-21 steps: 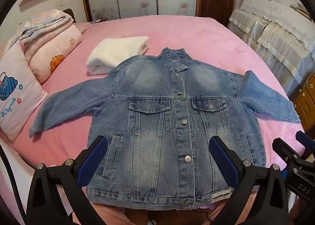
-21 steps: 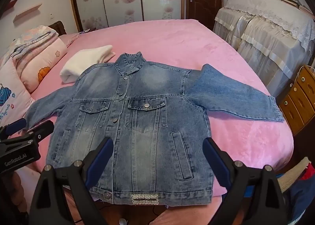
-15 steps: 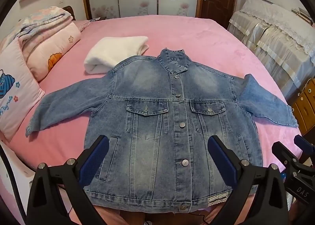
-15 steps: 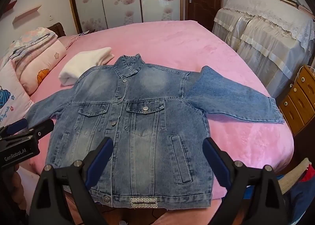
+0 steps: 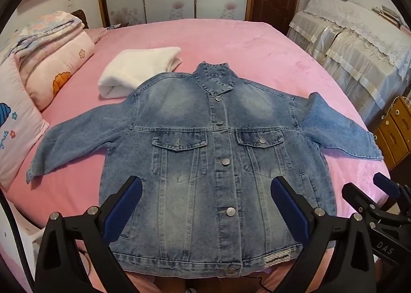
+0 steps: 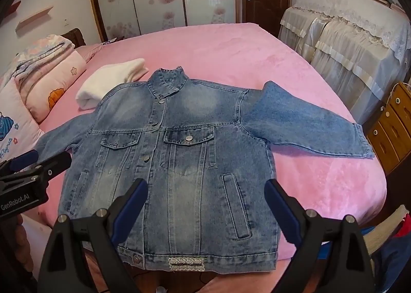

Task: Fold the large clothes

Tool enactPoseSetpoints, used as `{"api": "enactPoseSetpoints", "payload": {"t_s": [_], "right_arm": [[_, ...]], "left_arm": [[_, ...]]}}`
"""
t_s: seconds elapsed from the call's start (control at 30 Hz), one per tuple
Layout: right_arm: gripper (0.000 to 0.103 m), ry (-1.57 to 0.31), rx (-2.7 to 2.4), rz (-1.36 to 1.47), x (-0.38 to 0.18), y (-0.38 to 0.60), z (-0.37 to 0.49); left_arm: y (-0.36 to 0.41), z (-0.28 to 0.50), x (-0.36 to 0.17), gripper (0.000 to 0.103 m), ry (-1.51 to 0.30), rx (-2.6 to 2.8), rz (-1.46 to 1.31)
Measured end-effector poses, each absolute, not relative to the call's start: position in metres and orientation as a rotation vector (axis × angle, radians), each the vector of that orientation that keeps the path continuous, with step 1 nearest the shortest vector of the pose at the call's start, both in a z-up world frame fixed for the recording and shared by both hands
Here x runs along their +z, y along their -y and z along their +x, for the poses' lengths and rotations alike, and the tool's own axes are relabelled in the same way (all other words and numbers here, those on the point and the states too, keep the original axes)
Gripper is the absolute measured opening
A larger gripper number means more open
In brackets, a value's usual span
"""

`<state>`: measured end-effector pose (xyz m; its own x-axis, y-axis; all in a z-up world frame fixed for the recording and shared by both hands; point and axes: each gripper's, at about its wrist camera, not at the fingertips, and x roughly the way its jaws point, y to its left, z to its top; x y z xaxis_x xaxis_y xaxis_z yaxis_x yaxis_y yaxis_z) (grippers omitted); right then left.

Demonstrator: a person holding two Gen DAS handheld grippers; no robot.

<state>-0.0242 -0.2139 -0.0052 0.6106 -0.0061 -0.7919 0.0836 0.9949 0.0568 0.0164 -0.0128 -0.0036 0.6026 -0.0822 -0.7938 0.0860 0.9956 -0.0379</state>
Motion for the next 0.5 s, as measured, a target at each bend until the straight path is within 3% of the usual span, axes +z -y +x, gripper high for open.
{"api": "enactPoseSetpoints", "payload": {"t_s": [0.5], "right_arm": [[0.093, -0.899, -0.038, 0.104, 0.0018, 0.2173, -0.0254]], "left_arm": [[0.0228, 0.0109, 0.0033, 0.1, -0.896, -0.101, 0.016]]}}
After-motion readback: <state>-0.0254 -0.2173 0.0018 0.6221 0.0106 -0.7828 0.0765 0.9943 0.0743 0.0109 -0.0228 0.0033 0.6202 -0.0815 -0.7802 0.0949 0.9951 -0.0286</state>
